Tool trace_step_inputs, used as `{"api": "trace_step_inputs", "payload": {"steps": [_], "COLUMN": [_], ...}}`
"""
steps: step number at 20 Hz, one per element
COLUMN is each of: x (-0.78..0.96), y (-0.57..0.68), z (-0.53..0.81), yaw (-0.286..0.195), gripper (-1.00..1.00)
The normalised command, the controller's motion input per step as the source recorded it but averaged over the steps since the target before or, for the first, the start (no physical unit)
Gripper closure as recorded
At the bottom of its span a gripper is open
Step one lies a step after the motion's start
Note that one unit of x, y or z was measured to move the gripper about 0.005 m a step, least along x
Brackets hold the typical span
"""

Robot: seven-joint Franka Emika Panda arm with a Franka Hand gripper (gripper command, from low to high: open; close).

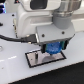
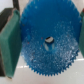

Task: Insert the blue gear onto the right peg, followed by the red gear

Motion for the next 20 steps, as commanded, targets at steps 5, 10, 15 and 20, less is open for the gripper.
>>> {"api": "trace_step_inputs", "payload": {"steps": [5,10,15,20], "x": [0.15,0.03,0.07,0.19], "y": [0.07,0.05,0.0,-0.03], "z": [-0.15,0.2,-0.03,-0.18], "yaw": [0.0,0.0,0.0,0.0], "gripper": [1.0,1.0,1.0,1.0]}}
